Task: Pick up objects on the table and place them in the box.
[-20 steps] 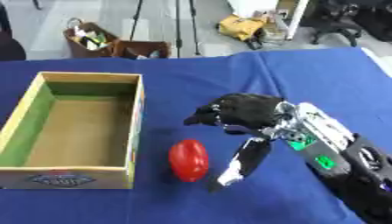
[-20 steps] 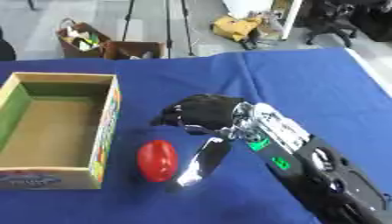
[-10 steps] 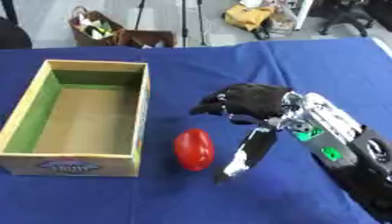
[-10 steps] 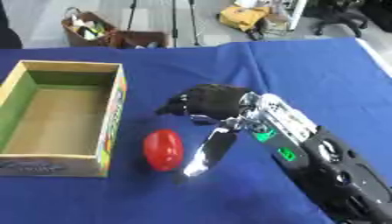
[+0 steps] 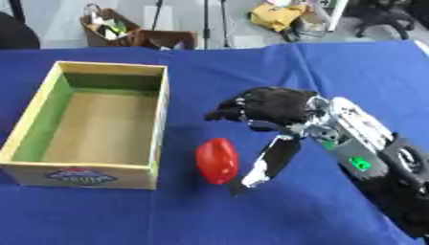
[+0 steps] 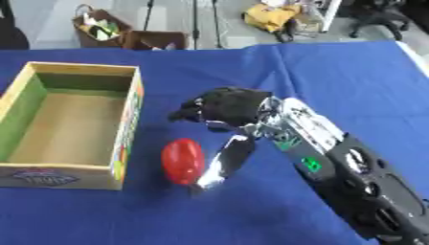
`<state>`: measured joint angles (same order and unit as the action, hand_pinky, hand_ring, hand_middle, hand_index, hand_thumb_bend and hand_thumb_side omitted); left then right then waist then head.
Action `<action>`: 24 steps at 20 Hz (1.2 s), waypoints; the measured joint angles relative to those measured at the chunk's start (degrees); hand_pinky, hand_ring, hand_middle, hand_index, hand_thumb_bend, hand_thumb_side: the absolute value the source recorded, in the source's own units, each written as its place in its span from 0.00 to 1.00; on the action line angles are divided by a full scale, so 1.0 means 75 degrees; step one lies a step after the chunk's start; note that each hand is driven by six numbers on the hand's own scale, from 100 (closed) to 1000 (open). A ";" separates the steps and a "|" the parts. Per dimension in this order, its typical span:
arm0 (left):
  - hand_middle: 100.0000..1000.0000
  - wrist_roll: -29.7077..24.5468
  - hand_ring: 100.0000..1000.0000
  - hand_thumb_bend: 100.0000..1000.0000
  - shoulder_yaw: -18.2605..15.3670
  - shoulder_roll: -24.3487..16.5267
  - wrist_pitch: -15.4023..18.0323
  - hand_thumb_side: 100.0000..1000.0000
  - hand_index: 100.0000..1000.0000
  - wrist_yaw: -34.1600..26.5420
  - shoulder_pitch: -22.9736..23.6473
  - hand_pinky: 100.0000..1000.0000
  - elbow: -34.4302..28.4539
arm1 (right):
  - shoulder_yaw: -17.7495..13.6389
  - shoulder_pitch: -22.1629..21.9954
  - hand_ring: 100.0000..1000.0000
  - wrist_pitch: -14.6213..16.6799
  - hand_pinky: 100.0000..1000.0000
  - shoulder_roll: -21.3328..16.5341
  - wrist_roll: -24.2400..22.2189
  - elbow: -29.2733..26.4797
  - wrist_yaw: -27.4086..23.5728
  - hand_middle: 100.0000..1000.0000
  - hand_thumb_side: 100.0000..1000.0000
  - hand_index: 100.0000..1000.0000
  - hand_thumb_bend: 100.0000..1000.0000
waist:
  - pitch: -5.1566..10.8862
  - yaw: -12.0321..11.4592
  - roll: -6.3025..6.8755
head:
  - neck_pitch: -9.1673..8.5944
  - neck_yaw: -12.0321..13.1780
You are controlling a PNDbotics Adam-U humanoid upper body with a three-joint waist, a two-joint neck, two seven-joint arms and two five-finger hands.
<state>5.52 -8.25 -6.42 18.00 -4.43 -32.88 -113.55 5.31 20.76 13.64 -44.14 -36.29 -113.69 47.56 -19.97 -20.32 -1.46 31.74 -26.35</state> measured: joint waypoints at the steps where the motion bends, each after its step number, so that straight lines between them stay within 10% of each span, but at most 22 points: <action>1: 0.52 0.0000 0.42 0.00 0.0004 0.0002 0.0003 0.85 0.63 0.0000 -0.0004 0.10 0.0000 | -0.0001 0.0009 0.76 -0.0023 0.71 -0.0001 -0.0007 0.0000 -0.0008 0.77 0.85 1.00 0.74 | -0.0013 -0.0022 -0.0002 | -0.0003 -0.0031; 24: 0.52 -0.0016 0.42 0.00 0.0040 0.0136 0.0041 0.85 0.63 -0.0050 -0.0119 0.10 0.0000 | 0.0058 0.0196 0.69 -0.0351 0.63 0.0134 -0.0199 0.0252 -0.0322 0.71 0.78 0.95 0.59 | -0.0149 -0.0169 0.0019 | -0.0353 -0.0330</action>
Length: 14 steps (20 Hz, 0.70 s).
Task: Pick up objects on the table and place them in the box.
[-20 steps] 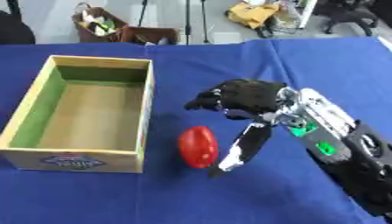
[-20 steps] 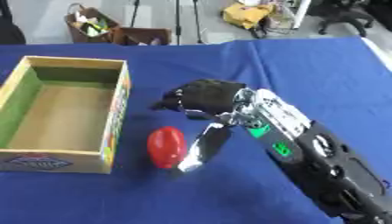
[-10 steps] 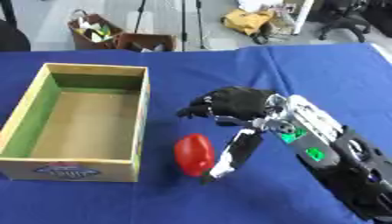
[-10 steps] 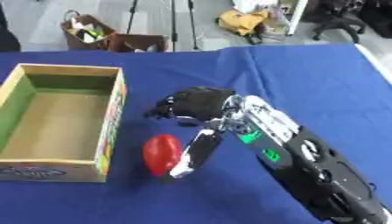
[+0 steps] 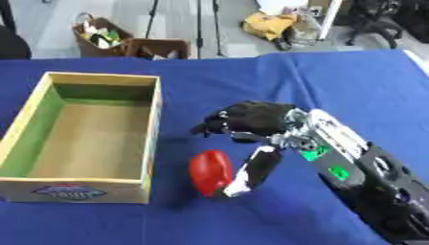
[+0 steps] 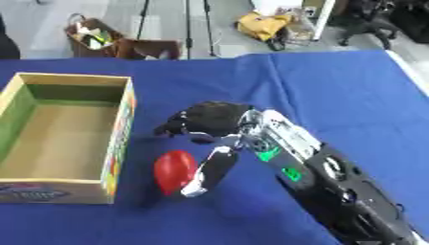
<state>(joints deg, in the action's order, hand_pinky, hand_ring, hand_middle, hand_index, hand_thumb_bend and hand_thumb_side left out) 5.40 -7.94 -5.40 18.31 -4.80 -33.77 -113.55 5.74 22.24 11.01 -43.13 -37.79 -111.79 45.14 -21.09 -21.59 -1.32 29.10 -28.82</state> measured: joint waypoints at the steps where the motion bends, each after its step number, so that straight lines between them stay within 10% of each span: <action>1: 0.52 -0.0004 0.42 0.00 0.0000 0.0003 0.0003 0.85 0.63 -0.0004 -0.0001 0.10 0.0000 | 0.0000 0.0000 0.69 -0.0013 0.63 0.0000 0.0013 0.0030 -0.0005 0.71 0.78 0.95 0.59 | -0.0010 0.0000 0.0003 | 0.0000 -0.0004; 14: 0.52 -0.0010 0.42 0.00 0.0001 0.0062 0.0006 0.85 0.63 -0.0027 -0.0011 0.10 0.0000 | 0.0103 0.0064 0.70 0.0035 0.64 0.0063 -0.0102 0.0371 -0.0054 0.72 0.72 0.95 0.60 | -0.0063 -0.0078 0.0016 | -0.0049 -0.0067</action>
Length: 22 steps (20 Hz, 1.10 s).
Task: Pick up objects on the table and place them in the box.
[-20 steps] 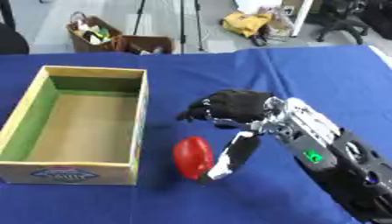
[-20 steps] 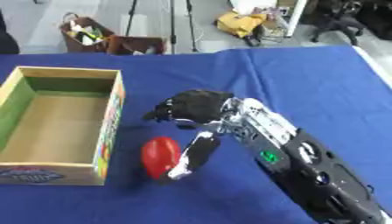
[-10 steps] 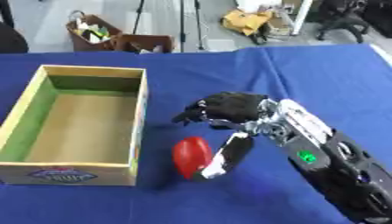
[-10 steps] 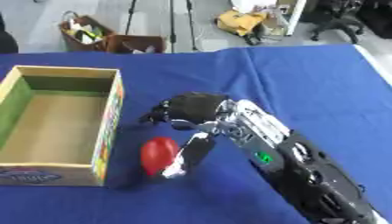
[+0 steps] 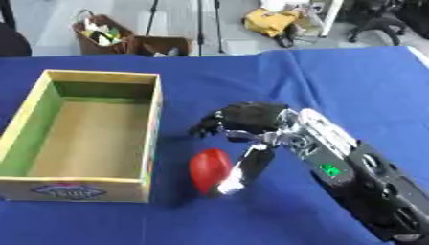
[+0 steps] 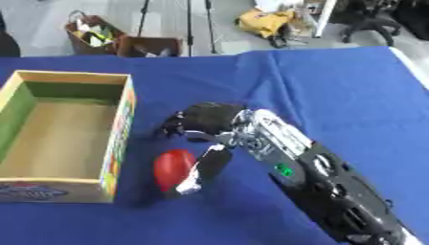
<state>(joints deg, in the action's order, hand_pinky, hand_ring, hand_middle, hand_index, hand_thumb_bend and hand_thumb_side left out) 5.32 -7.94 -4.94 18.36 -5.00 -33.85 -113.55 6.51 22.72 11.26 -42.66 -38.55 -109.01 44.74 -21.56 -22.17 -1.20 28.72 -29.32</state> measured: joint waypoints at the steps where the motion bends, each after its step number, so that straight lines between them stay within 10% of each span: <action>1: 0.52 0.0000 0.42 0.00 0.0000 0.0000 0.0000 0.85 0.63 0.0000 0.0000 0.10 0.0000 | 0.0019 -0.0005 0.71 0.0030 0.64 0.0001 -0.0035 0.0000 0.0003 0.72 0.70 0.95 0.60 | 0.0000 0.0011 -0.0003 | -0.0004 0.0003; 7: 0.52 0.0000 0.42 0.00 0.0000 0.0000 0.0000 0.85 0.63 0.0000 0.0000 0.10 0.0000 | 0.0083 -0.0077 0.71 0.0226 0.64 0.0029 -0.0437 -0.0020 -0.0001 0.73 0.52 0.96 0.59 | 0.0000 0.0042 -0.0008 | -0.0006 0.0033; 22: 0.52 0.0000 0.42 0.00 0.0000 0.0002 0.0000 0.85 0.63 0.0000 0.0000 0.10 0.0000 | 0.0090 -0.0116 0.65 0.0158 0.60 0.0144 -0.0246 -0.0057 -0.0015 0.66 0.53 0.91 0.59 | -0.0046 0.0071 0.0022 | -0.0019 0.0053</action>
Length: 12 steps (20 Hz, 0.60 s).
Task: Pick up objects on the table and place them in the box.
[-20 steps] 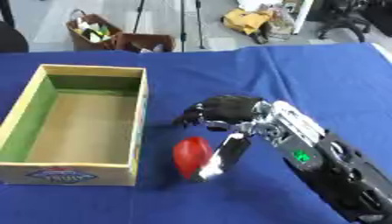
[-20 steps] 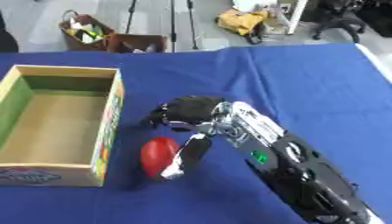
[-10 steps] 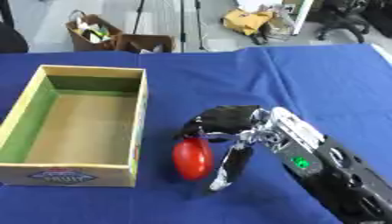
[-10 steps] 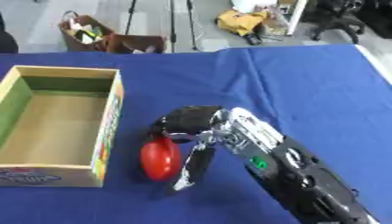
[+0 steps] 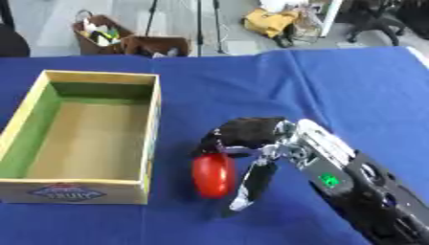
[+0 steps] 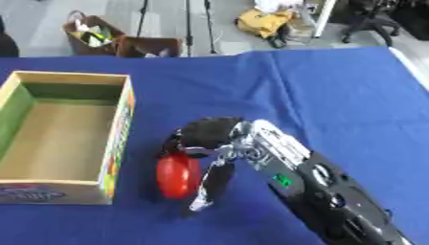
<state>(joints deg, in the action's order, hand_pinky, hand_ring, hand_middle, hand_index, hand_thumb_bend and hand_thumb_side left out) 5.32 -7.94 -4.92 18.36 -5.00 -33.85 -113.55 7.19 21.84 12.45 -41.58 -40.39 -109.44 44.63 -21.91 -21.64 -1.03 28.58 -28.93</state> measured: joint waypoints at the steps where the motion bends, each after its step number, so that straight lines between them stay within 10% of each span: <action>1: 0.52 0.0000 0.42 0.00 0.0000 0.0001 0.0000 0.85 0.63 0.0000 0.0000 0.10 0.0000 | 0.0002 0.0000 0.65 -0.0018 0.61 0.0000 0.0093 0.0038 0.0018 0.66 0.53 0.91 0.58 | -0.0005 0.0000 0.0000 | -0.0002 -0.0004; 12: 0.52 -0.0011 0.42 0.00 0.0000 0.0060 -0.0001 0.85 0.63 0.0000 -0.0030 0.10 0.0000 | 0.0090 -0.0028 0.64 0.0019 0.60 0.0062 0.0756 0.0500 0.0428 0.65 0.51 0.90 0.52 | -0.0052 0.0012 0.0005 | -0.0065 -0.0050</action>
<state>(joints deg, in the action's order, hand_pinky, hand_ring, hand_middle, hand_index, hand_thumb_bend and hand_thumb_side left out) 5.24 -7.94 -4.47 18.35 -5.01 -34.08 -113.55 7.86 21.64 12.60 -41.11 -34.72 -105.69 47.84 -22.30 -21.55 -0.99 28.09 -29.31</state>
